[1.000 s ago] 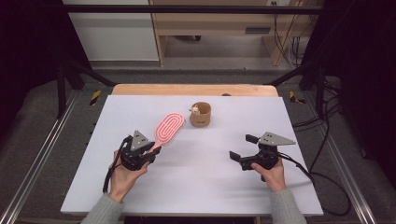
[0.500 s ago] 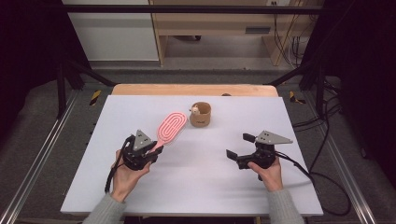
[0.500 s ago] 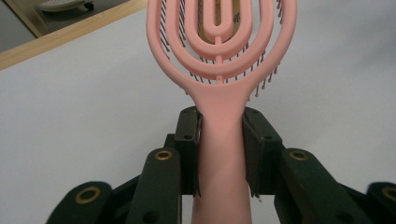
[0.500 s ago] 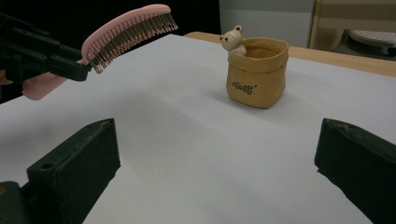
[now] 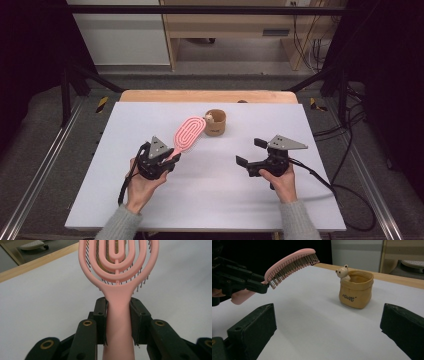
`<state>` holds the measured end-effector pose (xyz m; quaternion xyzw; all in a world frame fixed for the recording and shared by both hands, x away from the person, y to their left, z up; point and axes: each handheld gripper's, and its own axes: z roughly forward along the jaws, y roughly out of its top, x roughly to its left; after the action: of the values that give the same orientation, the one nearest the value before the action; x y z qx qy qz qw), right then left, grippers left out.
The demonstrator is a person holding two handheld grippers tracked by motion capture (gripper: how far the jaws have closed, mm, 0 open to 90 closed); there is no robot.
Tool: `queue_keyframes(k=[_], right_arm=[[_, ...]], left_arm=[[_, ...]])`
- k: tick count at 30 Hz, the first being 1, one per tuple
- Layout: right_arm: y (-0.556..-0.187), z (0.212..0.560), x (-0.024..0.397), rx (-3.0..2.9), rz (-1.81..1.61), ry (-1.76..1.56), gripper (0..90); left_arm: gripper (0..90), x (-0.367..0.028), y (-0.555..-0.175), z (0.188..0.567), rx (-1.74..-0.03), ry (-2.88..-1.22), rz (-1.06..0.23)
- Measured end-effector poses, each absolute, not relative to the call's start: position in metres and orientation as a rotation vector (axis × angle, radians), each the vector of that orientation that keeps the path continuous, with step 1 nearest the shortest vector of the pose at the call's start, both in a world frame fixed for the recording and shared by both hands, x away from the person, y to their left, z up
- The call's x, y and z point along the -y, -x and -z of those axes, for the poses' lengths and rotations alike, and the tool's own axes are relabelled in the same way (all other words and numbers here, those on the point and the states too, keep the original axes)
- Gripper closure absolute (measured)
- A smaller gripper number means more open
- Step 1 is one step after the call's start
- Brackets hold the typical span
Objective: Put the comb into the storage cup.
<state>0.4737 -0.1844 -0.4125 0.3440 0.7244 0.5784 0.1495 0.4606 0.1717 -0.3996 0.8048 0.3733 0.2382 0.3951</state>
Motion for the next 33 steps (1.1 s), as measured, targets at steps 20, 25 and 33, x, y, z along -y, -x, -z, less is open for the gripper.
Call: queue_keyframes(k=[20,25,33], right_arm=[[-0.481,0.403,0.166,-2.064,-1.704,-1.0,1.0],[-0.481,0.402,0.161,-2.066,-1.712,-0.999,1.0],[-0.482,0.403,0.155,-2.069,-1.736,-1.016,1.3]], left_arm=[[69.5,-0.161,-0.46,0.401,-0.961,-2.012,-0.601],[69.5,-0.156,-0.459,0.402,-0.959,-2.007,-0.597],[69.5,-0.15,-0.457,0.407,-0.954,-1.988,-0.589]])
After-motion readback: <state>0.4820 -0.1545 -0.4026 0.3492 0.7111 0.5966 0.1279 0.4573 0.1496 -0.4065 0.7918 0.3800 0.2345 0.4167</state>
